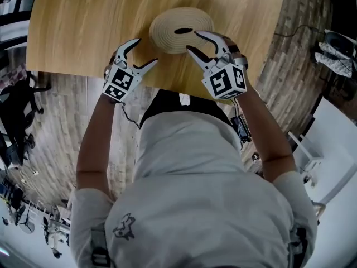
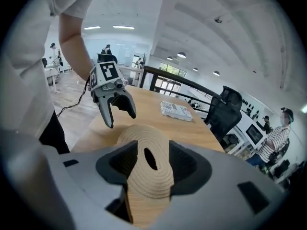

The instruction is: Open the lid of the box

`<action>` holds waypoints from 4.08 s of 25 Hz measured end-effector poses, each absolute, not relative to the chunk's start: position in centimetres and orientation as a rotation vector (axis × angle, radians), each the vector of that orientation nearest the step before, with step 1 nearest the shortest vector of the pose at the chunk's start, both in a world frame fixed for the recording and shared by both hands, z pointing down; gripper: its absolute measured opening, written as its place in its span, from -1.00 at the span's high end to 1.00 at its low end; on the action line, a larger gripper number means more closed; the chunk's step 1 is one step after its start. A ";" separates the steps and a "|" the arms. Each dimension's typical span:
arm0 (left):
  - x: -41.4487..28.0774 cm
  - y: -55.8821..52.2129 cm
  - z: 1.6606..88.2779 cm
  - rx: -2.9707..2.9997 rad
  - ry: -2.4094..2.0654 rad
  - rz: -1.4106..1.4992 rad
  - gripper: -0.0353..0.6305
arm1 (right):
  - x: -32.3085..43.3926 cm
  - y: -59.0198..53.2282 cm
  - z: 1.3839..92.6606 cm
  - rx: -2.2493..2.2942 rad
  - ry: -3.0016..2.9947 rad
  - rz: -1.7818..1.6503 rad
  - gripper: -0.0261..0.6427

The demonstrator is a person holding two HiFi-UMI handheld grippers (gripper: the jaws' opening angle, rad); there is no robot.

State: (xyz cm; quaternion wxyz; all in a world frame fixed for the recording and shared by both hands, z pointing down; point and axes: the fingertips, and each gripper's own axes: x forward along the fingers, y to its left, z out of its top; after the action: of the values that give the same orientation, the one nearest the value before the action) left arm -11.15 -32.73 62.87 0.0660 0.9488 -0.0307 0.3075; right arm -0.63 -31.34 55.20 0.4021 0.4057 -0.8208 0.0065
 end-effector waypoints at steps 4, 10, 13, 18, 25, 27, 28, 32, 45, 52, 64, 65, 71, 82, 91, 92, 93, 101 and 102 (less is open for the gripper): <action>-11.1 -32.9 66.1 2.841 0.045 0.996 -0.16 | -1.5 -32.7 58.0 0.938 -2.041 -0.024 0.29; -9.6 -33.9 68.4 2.869 0.149 1.045 -0.17 | -1.2 -33.8 61.2 0.799 -1.950 -0.118 0.33; -8.8 -34.4 68.8 2.885 0.190 1.049 -0.17 | -0.9 -34.0 62.5 0.721 -1.908 -0.151 0.33; -7.1 -33.9 68.9 2.924 0.290 1.043 -0.17 | -1.1 -34.1 63.5 0.639 -1.884 -0.240 0.42; -5.6 -33.2 69.2 2.936 0.372 1.014 -0.19 | -1.6 -34.9 64.2 0.588 -1.858 -0.327 0.60; -5.5 -33.2 69.1 2.946 0.361 0.990 -0.19 | -1.6 -34.9 64.4 0.608 -1.861 -0.349 0.64; -5.5 -33.2 69.0 2.952 0.356 0.978 -0.18 | -1.5 -34.9 64.4 0.621 -1.860 -0.361 0.67; -5.2 -33.2 68.7 2.966 0.354 0.958 -0.16 | -1.2 -35.0 64.2 0.657 -1.859 -0.398 0.71; -5.8 -33.4 68.9 2.971 0.352 0.945 -0.14 | -1.8 -34.9 63.8 0.692 -1.856 -0.415 0.81; -5.8 -33.4 69.1 2.978 0.354 0.934 -0.13 | -0.4 -35.5 61.4 0.821 -1.861 -0.379 0.82; -5.9 -33.5 68.8 2.997 0.286 0.959 -0.13 | 3.3 -35.6 58.9 1.002 -1.842 -0.236 0.82; -5.9 -33.6 68.6 2.998 0.264 0.961 -0.13 | 3.6 -35.4 58.7 1.013 -1.842 -0.228 0.82; -7.4 -33.9 67.3 2.991 0.179 0.966 -0.13 | 4.0 -34.6 57.4 1.067 -1.853 -0.190 0.82; -10.2 -33.5 60.2 3.058 -0.008 0.894 -0.13 | 3.3 -33.3 52.5 1.228 -1.922 -0.131 0.82; -10.3 -31.6 52.8 3.035 -0.228 0.671 -0.13 | 4.0 -30.7 48.3 1.435 -1.990 0.010 0.82; -10.1 -31.5 51.9 3.027 -0.254 0.640 -0.13 | 4.0 -30.4 47.7 1.457 -2.001 0.028 0.82; -10.0 -31.6 51.0 3.016 -0.284 0.603 -0.12 | 4.1 -30.1 47.2 1.479 -2.013 0.045 0.82; -9.2 -31.5 44.4 2.980 -0.440 0.364 0.21 | 3.3 -28.1 43.7 1.571 -2.100 0.080 0.82; -9.2 -31.6 43.8 2.989 -0.456 0.354 0.27 | 3.3 -28.1 43.4 1.580 -2.107 0.086 0.82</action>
State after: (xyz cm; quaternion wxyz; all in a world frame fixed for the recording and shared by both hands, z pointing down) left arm -9.22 -31.57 43.83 0.0489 0.9807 -0.1495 0.1162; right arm 3.31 -28.05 43.39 0.2506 0.5805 -0.7741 0.0315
